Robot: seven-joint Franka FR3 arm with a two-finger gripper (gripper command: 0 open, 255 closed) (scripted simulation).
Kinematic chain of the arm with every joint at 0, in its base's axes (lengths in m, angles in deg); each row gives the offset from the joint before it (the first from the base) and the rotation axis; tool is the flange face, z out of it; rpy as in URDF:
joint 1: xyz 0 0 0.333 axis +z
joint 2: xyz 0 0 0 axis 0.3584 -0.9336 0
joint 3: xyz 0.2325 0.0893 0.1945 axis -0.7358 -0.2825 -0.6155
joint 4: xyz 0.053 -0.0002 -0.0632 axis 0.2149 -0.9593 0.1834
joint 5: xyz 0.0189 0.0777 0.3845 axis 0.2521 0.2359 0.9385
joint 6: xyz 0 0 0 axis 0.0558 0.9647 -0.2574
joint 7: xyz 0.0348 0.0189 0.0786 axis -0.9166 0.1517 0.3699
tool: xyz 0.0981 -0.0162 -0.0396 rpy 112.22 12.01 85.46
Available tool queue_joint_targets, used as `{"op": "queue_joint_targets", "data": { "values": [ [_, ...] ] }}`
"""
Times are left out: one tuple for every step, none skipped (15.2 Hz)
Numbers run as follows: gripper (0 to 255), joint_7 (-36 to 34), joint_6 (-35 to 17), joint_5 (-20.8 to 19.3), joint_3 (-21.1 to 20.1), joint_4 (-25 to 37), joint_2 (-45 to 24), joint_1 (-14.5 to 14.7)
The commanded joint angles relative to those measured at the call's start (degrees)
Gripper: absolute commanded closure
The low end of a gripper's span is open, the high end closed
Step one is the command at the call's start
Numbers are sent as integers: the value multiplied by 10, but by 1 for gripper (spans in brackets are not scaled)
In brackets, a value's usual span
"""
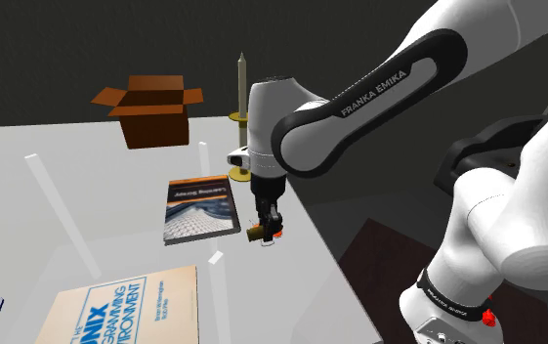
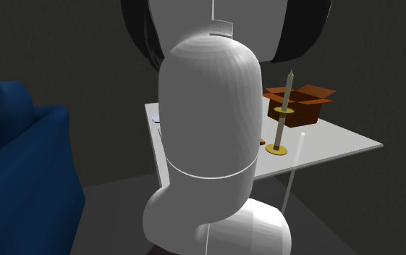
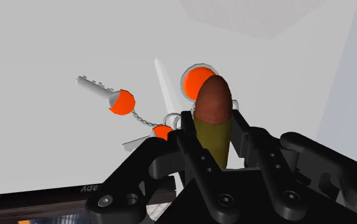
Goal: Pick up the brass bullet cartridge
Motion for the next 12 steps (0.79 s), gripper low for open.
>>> {"op": "queue_joint_targets", "data": {
  "values": [
    [255, 0, 0, 0, 0, -2, -1, 0],
    [255, 0, 0, 0, 0, -2, -1, 0],
    [255, -1, 0, 0, -1, -2, -1, 1],
    [255, 0, -1, 0, -1, -3, -1, 1],
    [255, 0, -1, 0, -1, -3, -1, 1],
    [255, 0, -1, 0, -1, -3, -1, 1],
    [255, 0, 0, 0, 0, 0, -2, 0],
    [255, -1, 9, -1, 0, 3, 3, 0],
    [255, -2, 18, -2, 0, 6, 8, 0],
    [255, -3, 26, -2, 0, 10, 14, -1],
    [255, -4, 35, -3, 0, 13, 19, -1],
    [255, -5, 43, -4, 0, 17, 23, -1]
  ]
}}
